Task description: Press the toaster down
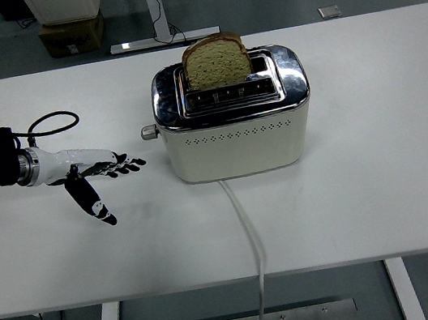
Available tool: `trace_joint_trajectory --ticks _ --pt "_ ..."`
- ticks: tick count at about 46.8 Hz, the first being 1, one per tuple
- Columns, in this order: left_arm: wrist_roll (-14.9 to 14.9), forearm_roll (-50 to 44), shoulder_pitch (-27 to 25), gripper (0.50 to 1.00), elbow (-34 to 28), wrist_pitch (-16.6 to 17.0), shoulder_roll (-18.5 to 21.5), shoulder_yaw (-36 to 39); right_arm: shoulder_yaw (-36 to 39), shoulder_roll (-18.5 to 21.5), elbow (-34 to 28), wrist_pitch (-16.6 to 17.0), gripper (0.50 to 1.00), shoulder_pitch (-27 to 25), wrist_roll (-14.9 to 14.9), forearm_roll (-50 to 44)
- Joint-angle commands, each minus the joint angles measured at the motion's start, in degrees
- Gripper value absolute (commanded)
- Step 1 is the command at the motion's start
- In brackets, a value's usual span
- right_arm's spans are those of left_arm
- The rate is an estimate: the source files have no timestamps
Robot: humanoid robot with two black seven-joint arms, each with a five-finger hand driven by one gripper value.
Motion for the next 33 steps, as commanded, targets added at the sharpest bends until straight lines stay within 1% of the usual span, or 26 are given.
trace_joint_trajectory --ticks 1,7,13,24,33 --pt "0.0 -0.3 0.0 1.0 0.0 0.0 0.5 0.0 0.0 0.0 0.0 0.1 0.998 0.0 0.0 0.0" --pt "0.0 -1.9 -0.2 1.0 0.0 0.0 0.9 -0.4 0.0 0.0 0.0 0.0 1.0 0.0 0.0 0.0" --pt "-0.1 -8.1 -1.4 1.0 0.0 0.0 1.8 -1.1 0.0 0.0 0.0 0.0 1.0 0.0 0.0 0.0" --pt "-0.3 -19.4 -7.2 1.0 0.4 0.0 3.0 -2.7 0.0 0.0 0.0 0.0 1.0 0.0 0.0 0.0" --pt "-0.4 -22.5 -12.2 1.0 4.6 0.0 3.1 -3.0 0.0 0.0 0.0 0.0 0.998 0.0 0.0 0.0"
